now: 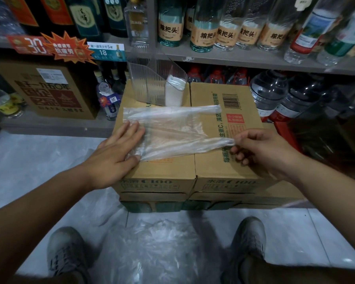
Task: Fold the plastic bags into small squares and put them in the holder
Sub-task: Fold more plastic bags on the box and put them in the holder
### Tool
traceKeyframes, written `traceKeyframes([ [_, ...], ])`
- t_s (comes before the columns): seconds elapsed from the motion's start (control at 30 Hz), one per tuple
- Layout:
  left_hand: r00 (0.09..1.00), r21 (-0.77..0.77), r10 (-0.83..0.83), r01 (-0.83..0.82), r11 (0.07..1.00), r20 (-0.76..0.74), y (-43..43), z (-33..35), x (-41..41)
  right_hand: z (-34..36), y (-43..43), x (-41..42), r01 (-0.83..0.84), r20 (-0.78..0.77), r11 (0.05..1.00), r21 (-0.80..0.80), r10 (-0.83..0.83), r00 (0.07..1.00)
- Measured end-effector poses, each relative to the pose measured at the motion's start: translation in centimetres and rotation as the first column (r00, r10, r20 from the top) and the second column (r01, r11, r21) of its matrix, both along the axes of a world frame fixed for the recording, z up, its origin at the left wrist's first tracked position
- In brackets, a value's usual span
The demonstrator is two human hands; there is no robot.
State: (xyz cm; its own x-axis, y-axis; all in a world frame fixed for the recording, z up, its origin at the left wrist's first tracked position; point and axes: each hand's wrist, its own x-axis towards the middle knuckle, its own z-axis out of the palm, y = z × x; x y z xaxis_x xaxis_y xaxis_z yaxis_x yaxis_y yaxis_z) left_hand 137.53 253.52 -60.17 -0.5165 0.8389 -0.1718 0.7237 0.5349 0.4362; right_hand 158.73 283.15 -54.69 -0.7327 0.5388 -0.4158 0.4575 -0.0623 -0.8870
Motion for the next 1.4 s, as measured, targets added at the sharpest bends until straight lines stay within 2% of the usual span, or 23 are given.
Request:
traceKeyframes([
  [0.1,1.0,0.007,-0.004,0.004,1.0,-0.012,-0.1,0.0,0.1,0.2,0.2,-0.3,0.06,-0.01,0.996,-0.071,-0.06,0.998],
  [0.3,1.0,-0.001,-0.003,0.003,1.0,-0.008,0.0,0.3,0.2,-0.2,0.0,-0.9,0.111,0.038,0.993,0.045,-0.113,0.993],
  [0.5,1.0,0.006,-0.01,0.01,1.0,0.013,-0.1,0.1,-0.1,-0.1,0.3,-1.0,0.196,0.085,0.98,0.029,-0.197,0.977],
  [0.77,0.999,-0.017,0.0,0.001,1.0,0.033,0.0,0.2,0.0,0.3,0.8,-0.9,0.125,0.128,0.991,0.038,-0.129,0.983],
  [0.87,0.999,-0.025,-0.005,0.006,1.0,0.033,-0.1,0.1,-0.1,0.2,1.1,-0.5,0.048,0.201,0.987,0.155,-0.079,0.976],
  [0.97,0.999,-0.035,-0.01,0.011,0.999,0.042,-0.1,0.2,-0.2,0.3,1.2,0.0,-0.141,0.335,0.902,0.409,-0.005,0.942],
  [1.07,0.999,-0.04,-0.011,0.013,0.999,0.039,-0.1,0.2,-0.2,0.3,1.3,0.0,-0.261,0.421,0.808,0.528,0.018,0.907],
  [1.13,0.999,-0.03,-0.013,0.014,0.999,0.05,-0.1,0.3,-0.2,0.2,1.3,-0.2,-0.33,0.431,0.609,0.721,-0.022,0.902],
  [1.17,0.998,-0.017,-0.012,0.013,1.0,0.061,-0.1,0.3,-0.1,0.3,0.9,-0.3,-0.312,0.359,0.502,0.807,0.003,0.933],
  [1.2,0.997,0.009,-0.01,0.009,1.0,0.072,-0.2,0.2,-0.1,0.4,0.1,-0.5,-0.278,0.266,0.432,0.858,0.089,0.96],
  [1.23,0.996,0.047,0.0,-0.004,0.999,0.084,-0.2,0.1,-0.1,0.6,-0.8,-0.8,-0.267,0.195,0.401,0.876,0.211,0.958],
  [1.27,0.995,0.099,0.021,-0.031,0.995,0.099,-0.3,0.1,0.0,0.8,-2.1,-1.1,-0.302,0.169,0.384,0.873,0.342,0.924],
  [1.33,0.995,0.228,0.064,-0.079,0.97,0.073,-0.4,0.1,0.3,0.4,-4.3,-2.0,-0.437,0.216,0.325,0.839,0.537,0.815],
  [1.4,0.995,0.328,0.043,-0.01,0.945,-0.093,-0.4,0.0,0.7,-0.8,-5.4,-2.9,-0.503,0.256,0.264,0.823,0.618,0.743],
])
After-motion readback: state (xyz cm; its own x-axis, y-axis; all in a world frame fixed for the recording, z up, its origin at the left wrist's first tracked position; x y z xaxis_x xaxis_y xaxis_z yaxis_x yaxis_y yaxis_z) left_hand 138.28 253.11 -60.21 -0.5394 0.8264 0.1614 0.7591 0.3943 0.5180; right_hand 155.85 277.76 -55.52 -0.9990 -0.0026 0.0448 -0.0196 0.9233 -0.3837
